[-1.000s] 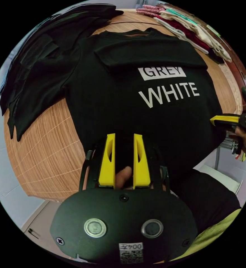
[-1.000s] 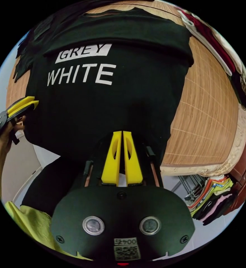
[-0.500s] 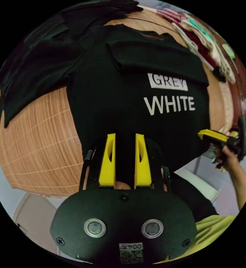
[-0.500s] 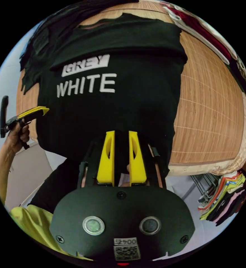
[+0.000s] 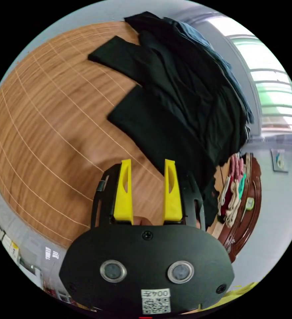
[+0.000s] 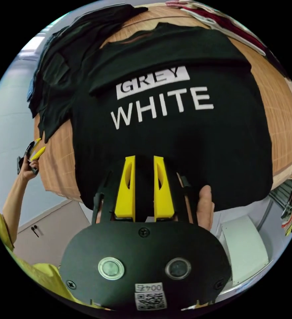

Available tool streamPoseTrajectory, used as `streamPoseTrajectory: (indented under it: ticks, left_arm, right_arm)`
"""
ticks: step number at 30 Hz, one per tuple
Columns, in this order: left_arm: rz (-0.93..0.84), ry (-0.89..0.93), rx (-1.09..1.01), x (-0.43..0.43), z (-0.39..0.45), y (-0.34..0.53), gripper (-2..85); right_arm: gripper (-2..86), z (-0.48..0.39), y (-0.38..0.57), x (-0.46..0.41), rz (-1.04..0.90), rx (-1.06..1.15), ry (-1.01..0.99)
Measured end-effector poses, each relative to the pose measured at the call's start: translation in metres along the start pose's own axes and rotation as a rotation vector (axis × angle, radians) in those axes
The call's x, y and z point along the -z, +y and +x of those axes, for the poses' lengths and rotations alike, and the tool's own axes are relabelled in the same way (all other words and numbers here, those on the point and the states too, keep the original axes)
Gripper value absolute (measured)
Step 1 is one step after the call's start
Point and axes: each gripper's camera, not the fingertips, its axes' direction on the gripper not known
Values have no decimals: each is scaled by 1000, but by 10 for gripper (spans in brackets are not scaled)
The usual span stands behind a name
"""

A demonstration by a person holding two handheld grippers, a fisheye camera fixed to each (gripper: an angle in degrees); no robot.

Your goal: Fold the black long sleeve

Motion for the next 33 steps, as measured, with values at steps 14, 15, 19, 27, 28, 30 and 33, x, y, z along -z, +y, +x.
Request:
streamPoseTrajectory:
  ticks: [14,15,19,27,28,30,33]
  left_arm:
    - [46,-1,110,-23,-117,-69,94]
    - [45,-7,109,-23,-119,-70,89]
    - [45,26,91,-17,-139,-69,41]
    - [278,128,-273,75,-65,-25,17]
    - [308,140,-350,94,-42,-12,16]
    - [346,146,-480,122,-3,9,15]
    - [397,168,-673,160,64,48,15]
  right_arm:
    - [57,5,6,6,-48,-93,61]
    - [57,4,6,6,-51,-90,68]
    - [56,-4,16,11,-38,-58,120]
    - [84,2,51,28,70,-48,29]
    - [90,1,56,31,82,-38,19]
    - [108,2,63,37,98,-28,-7]
    - [125,7,73,52,137,-15,-61]
